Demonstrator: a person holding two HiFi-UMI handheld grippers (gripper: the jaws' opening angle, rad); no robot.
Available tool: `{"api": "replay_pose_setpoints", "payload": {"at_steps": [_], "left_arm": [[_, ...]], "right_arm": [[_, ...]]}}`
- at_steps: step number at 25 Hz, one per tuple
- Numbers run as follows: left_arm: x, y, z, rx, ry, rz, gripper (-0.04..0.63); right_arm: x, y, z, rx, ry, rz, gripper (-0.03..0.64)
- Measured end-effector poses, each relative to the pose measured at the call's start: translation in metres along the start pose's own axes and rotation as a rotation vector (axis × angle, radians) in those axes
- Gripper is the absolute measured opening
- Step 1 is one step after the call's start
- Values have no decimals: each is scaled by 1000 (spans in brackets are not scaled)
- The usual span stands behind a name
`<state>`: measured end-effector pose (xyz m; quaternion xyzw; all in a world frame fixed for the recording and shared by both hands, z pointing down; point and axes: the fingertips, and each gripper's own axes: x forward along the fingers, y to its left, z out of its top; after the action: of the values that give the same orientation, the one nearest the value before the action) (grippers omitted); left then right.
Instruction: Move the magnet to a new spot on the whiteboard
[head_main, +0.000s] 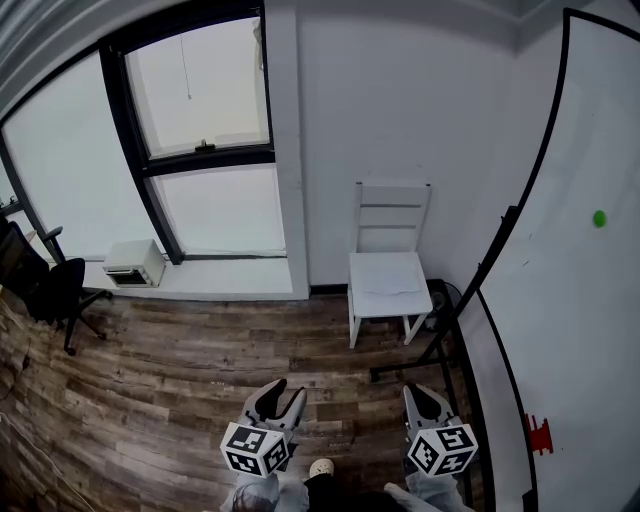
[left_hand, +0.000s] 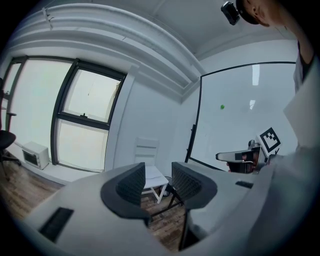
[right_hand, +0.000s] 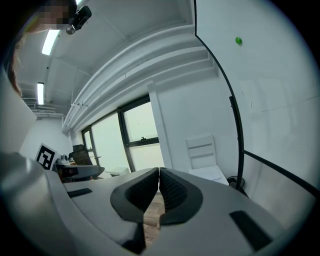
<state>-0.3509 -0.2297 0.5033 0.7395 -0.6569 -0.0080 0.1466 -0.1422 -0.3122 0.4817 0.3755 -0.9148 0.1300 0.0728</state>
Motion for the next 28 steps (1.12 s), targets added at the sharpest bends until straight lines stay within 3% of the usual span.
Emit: {"api": "replay_pose_setpoints", "payload": {"at_steps": [16,20,28], "left_arm": [[58,43,9,1,30,-76,161],[73,36,4,3,58,-110,161],[127,0,4,14,92,-258,161]], "right_arm": [[53,-20,-1,33,-10,-90,28],[36,-42,-4,56,-10,-160,28],[14,-93,-5,110,-40,-316,28]]}}
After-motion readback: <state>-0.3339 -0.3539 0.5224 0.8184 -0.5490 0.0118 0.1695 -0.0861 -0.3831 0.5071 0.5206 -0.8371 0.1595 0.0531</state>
